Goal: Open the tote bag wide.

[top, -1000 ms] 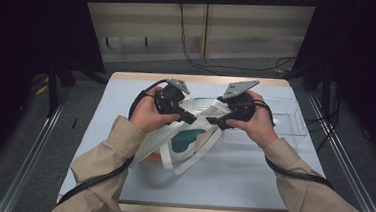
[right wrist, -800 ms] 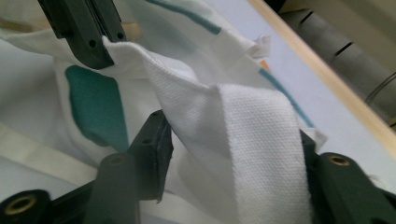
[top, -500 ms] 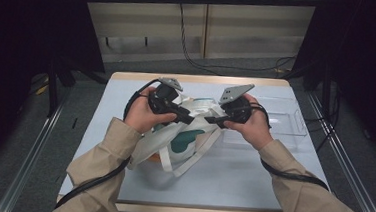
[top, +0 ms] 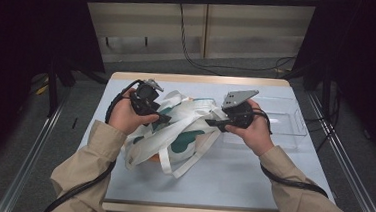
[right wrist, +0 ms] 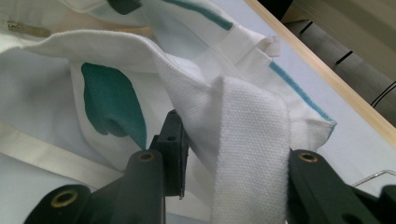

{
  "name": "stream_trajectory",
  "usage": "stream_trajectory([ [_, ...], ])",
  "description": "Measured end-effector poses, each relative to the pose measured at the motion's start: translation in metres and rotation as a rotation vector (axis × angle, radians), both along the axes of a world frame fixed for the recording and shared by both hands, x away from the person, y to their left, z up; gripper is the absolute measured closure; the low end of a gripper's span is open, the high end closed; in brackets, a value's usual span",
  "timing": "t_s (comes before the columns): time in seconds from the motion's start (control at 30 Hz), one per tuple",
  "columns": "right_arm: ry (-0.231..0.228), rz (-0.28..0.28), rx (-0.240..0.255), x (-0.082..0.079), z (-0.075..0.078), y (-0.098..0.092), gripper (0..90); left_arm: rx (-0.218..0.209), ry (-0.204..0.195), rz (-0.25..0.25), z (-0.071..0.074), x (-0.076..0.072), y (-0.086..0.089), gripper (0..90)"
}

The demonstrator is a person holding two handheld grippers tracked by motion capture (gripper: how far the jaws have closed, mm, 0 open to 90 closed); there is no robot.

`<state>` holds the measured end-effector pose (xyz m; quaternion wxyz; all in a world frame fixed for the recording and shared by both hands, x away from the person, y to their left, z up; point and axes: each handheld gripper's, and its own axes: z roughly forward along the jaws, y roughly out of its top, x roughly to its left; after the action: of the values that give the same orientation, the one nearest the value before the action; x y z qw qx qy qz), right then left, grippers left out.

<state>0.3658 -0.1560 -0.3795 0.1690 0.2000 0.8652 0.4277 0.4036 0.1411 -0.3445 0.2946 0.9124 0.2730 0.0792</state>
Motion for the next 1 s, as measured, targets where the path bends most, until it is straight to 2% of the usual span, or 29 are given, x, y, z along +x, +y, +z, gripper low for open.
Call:
stream_trajectory([
  [0.03,0.000,0.000,0.000,0.000,0.000,0.000,62.3,-0.034,0.017,0.028,-0.002,-0.001,-0.001,39.1],
  [0.07,-0.003,0.001,0.001,-0.001,0.000,0.000,62.2,-0.044,0.024,0.031,-0.003,-0.002,-0.003,50.5],
  [0.1,-0.001,0.001,0.007,-0.002,0.000,0.000,62.3,0.009,0.012,-0.008,0.000,0.001,0.000,55.8],
  [0.13,-0.001,0.003,0.006,-0.002,-0.001,0.000,62.2,0.030,0.009,-0.017,0.002,0.002,0.001,62.9],
  [0.17,-0.002,-0.002,0.016,-0.004,-0.002,-0.001,62.2,0.025,-0.004,-0.003,0.007,0.004,0.003,75.3],
  [0.23,-0.004,0.004,0.016,-0.005,-0.002,-0.001,62.3,0.023,-0.010,0.011,0.010,0.006,0.005,85.2],
  [0.3,-0.001,0.003,0.020,-0.007,-0.003,-0.001,62.2,0.010,-0.004,0.013,0.016,0.011,0.011,87.0],
  [0.33,0.000,0.008,0.027,-0.008,-0.003,-0.002,62.2,-0.027,0.000,0.043,0.016,0.013,0.012,87.8],
  [0.37,0.000,0.008,0.034,-0.010,-0.004,-0.002,62.3,-0.021,-0.011,0.043,0.018,0.016,0.015,88.1],
  [0.43,-0.002,0.012,0.031,-0.011,-0.004,-0.002,62.3,-0.044,-0.003,0.055,0.022,0.021,0.019,88.1],
  [0.47,-0.005,0.016,0.027,-0.012,-0.004,-0.002,62.2,-0.048,-0.014,0.068,0.023,0.023,0.019,88.2],
  [0.53,-0.005,0.021,0.034,-0.016,-0.006,-0.002,62.3,-0.058,-0.009,0.073,0.026,0.029,0.021,88.3],
  [0.6,-0.006,0.025,0.033,-0.018,-0.007,-0.002,62.3,-0.049,-0.022,0.082,0.028,0.035,0.021,88.3],
  [0.73,0.006,0.039,0.035,-0.024,-0.012,-0.002,62.5,-0.078,-0.027,0.115,0.029,0.049,0.023,88.3],
  [0.83,0.016,0.059,0.029,-0.029,-0.017,-0.002,62.5,-0.084,-0.018,0.123,0.030,0.059,0.026,88.4],
  [0.9,0.014,0.062,0.029,-0.030,-0.018,-0.001,62.4,-0.106,-0.015,0.140,0.029,0.063,0.026,88.4],
  [0.93,0.018,0.067,0.035,-0.032,-0.020,-0.001,62.5,-0.089,-0.018,0.129,0.030,0.066,0.027,88.3],
  [0.97,0.020,0.074,0.034,-0.033,-0.021,-0.001,62.5,-0.107,-0.011,0.149,0.028,0.067,0.026,88.4],
  [1.0,0.023,0.080,0.034,-0.034,-0.023,-0.001,62.5,-0.101,-0.007,0.141,0.028,0.069,0.027,88.3],
])
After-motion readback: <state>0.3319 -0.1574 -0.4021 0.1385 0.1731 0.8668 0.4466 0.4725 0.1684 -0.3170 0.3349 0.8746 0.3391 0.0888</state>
